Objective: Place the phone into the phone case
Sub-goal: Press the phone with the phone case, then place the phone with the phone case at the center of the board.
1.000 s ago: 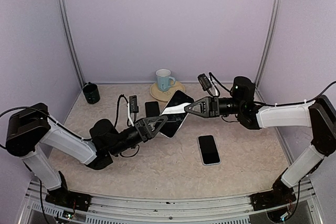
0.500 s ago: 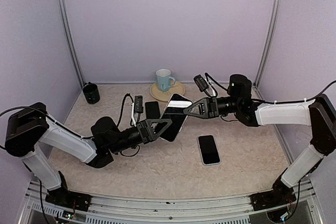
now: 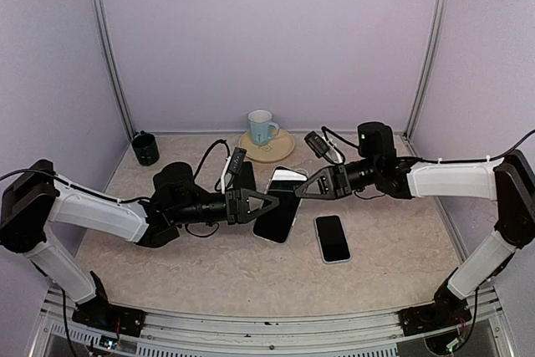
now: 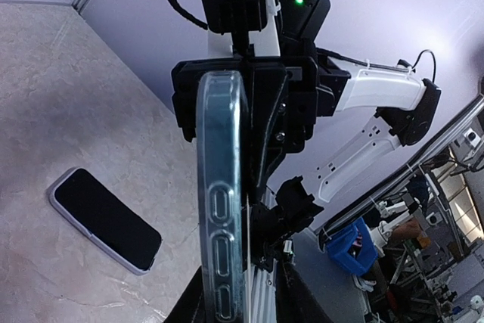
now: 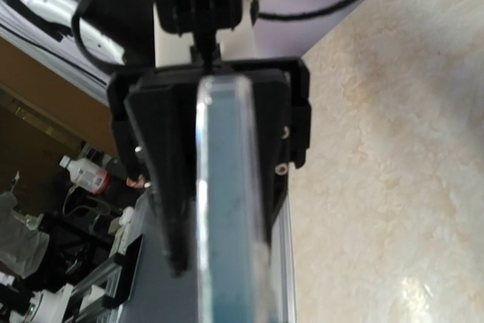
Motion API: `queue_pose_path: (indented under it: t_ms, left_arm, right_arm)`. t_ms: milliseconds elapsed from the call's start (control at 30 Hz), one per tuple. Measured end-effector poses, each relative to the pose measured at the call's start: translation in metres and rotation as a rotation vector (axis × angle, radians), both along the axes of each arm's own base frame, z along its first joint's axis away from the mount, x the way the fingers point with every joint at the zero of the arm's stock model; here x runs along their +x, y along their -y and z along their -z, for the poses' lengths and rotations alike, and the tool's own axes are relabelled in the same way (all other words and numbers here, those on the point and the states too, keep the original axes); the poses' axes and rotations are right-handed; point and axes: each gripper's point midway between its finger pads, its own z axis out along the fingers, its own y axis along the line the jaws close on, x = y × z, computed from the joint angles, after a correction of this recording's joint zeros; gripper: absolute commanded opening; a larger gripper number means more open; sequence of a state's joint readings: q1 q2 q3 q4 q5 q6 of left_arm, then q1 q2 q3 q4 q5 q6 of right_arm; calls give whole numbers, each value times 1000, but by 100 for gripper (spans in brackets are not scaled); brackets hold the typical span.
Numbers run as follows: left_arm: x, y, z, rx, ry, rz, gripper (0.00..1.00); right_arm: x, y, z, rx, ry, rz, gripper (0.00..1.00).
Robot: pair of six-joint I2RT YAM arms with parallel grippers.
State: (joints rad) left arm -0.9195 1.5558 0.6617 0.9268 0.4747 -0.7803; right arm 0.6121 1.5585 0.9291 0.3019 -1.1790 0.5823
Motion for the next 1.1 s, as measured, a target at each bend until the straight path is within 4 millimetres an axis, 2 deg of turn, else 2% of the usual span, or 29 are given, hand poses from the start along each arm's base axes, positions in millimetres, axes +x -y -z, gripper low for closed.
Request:
queue_pose_path:
  t_ms: [167, 300, 367, 433, 533, 567, 600, 700, 833, 1100]
  left_arm:
    - [-2, 6, 6, 60, -13, 48, 17]
    - [-5, 7, 12, 93, -24, 74, 1]
    - [-6, 10, 15, 108, -28, 92, 0]
    - [-5, 12, 17, 120, -30, 103, 0]
    - [-2, 16, 20, 132, -35, 102, 0]
    - [-1, 16, 22, 138, -39, 96, 0]
    - [1, 18, 25, 144, -44, 88, 0]
    - [4, 20, 36, 166, -80, 61, 0]
    - [13, 18, 49, 182, -142, 9, 0]
    - [26, 18, 90, 218, -316, -60, 0]
  right_arm:
    - [-4, 2, 4, -15, 3, -24, 0]
    - [-7, 3, 7, -31, 11, -40, 0]
    - [-8, 4, 10, -40, 6, -45, 1]
    - [-8, 6, 12, -48, 3, -43, 9]
    - [-5, 9, 16, -61, -2, -31, 32]
    - [-2, 9, 18, -73, -6, -16, 44]
    - [-1, 8, 19, -80, 0, -7, 51]
    - [4, 7, 20, -96, 10, 24, 65]
    - [19, 12, 25, -124, 11, 94, 77]
    - [55, 36, 37, -189, 15, 275, 82]
